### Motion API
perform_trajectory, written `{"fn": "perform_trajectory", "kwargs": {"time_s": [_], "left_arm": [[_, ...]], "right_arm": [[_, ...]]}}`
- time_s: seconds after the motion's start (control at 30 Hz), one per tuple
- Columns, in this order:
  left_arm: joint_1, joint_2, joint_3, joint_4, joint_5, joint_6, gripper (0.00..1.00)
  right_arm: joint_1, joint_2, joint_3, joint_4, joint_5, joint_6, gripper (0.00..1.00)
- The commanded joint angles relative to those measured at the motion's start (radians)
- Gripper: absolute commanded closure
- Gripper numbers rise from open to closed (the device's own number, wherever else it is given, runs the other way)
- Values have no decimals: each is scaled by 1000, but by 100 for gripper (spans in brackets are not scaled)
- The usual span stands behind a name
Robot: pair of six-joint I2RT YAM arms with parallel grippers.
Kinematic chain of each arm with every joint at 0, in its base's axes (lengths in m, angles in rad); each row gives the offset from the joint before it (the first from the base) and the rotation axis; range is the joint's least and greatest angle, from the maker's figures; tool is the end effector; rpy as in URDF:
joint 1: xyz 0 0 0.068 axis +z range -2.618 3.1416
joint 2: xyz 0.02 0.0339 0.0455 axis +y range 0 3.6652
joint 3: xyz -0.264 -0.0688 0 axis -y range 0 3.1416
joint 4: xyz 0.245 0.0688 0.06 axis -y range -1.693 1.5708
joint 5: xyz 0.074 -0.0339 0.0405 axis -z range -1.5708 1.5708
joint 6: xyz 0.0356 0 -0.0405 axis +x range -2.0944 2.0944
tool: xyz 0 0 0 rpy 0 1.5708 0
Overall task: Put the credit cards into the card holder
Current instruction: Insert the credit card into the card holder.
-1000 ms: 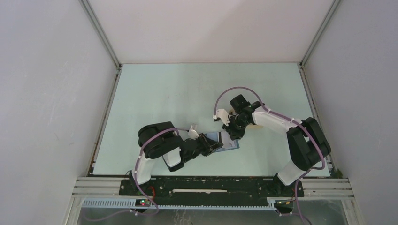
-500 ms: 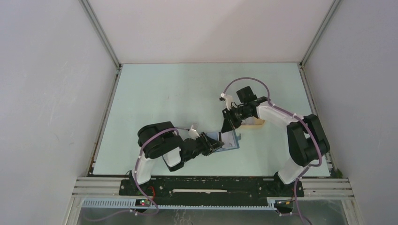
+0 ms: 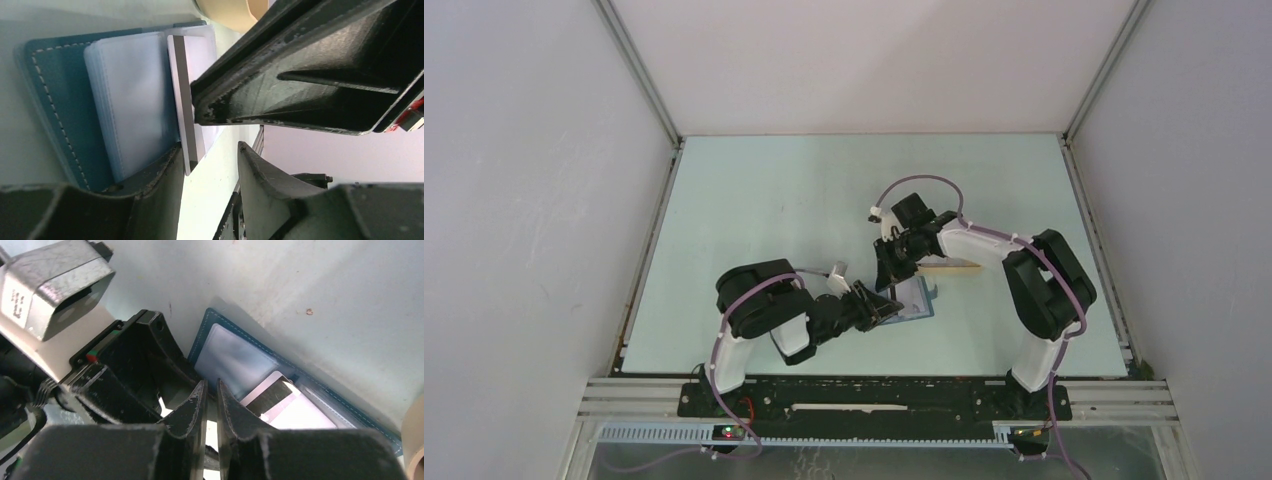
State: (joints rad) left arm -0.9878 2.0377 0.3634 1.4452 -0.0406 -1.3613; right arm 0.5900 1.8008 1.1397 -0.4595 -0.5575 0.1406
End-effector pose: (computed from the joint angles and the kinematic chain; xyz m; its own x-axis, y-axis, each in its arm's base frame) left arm 0.1553 -0.2329 0.0745 -0.8206 -0.5309 -0.2115 0.0467 0.3067 -0.9507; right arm 0.2851 0.2136 0.1737 -0.8337 -0.4151 -0.3641 -0.5520 0.6415 0.5326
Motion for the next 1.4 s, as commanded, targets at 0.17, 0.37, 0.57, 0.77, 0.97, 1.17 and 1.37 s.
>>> {"fn": "perform_trajectory", "kwargs": {"time_s": [0.17,0.37,0.57,0.77,0.97,1.17,1.37], "left_arm": [[10,-11,25,-37,-11,59,51],[18,-9,27,-40,-6,63,51],[25,2,37,-40,5,65,50],[31,8,34,-42,2,65,48],[34,12,29,-43,-4,63,47],[40,13,31,-45,1,68,47],[44,20,30,-49,6,72,47]], "right_arm": [[86,50,76,-40,239,56,79],[126,45,77,-57,307,33,78],[120,42,78,-101,376,11,78],[103,18,70,-129,421,-11,78],[81,2,63,-144,416,-22,78],[71,2,64,-170,404,-49,78],[40,-15,64,-190,416,-72,79]]}}
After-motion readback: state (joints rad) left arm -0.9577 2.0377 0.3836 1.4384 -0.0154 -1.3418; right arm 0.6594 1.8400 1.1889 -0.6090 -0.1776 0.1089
